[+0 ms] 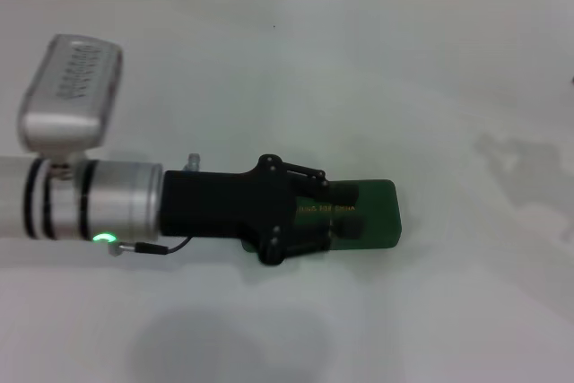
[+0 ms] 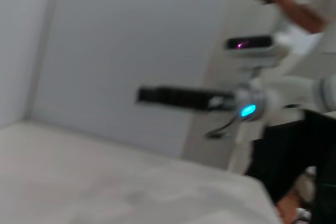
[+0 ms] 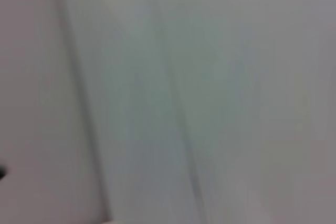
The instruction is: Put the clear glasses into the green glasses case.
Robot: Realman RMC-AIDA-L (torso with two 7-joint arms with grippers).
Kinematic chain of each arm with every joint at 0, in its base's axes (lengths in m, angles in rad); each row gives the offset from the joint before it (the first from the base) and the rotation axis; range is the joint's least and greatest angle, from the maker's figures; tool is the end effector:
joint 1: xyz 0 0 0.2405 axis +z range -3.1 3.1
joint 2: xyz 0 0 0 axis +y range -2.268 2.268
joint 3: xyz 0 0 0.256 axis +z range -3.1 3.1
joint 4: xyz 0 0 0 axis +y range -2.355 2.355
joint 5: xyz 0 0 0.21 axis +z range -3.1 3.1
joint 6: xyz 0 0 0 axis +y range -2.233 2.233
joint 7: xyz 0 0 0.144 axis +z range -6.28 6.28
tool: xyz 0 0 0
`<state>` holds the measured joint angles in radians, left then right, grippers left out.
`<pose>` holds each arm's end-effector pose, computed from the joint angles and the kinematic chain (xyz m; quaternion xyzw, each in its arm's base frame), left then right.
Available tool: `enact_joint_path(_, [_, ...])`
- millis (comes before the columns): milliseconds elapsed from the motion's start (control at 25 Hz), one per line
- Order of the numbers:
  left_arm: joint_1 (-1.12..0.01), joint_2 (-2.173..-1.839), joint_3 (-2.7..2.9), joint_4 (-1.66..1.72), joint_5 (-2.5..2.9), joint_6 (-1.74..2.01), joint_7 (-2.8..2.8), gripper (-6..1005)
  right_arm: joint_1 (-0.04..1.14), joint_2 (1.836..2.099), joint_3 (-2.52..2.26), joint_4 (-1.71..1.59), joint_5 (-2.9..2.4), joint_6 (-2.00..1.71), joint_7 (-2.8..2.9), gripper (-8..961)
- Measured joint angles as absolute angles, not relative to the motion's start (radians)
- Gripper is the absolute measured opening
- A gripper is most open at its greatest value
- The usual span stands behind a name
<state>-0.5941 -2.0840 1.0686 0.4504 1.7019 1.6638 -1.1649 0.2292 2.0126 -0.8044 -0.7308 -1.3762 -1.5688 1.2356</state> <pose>-0.2092 0.2966 -0.0558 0.9451 0.1001 0.3096 0.0288 0.3024 0.2903 0.0810 -0.8428 0.1907 0.3932 0.3142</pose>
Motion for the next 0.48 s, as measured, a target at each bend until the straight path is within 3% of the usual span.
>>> enact_joint_path(200, [-0.563,-2.07,1.06,0.505,1.662,1.772,-1.197,341,0.263,2.014,-0.841,-0.715,-1.45,-1.665,1.183,142])
enact_joint_path(320, [-0.563,-2.046,1.052,0.505,1.645,1.822,-1.234,562,0.292,2.016,-0.949,-0.699,-1.456,-1.661,1.205,198])
enact_joint_path(480, [-0.563,-2.019,1.048,0.51,1.635,1.845,-1.261,653,0.327,2.02,-1.088,-0.697,-1.453,-1.666,1.209,387])
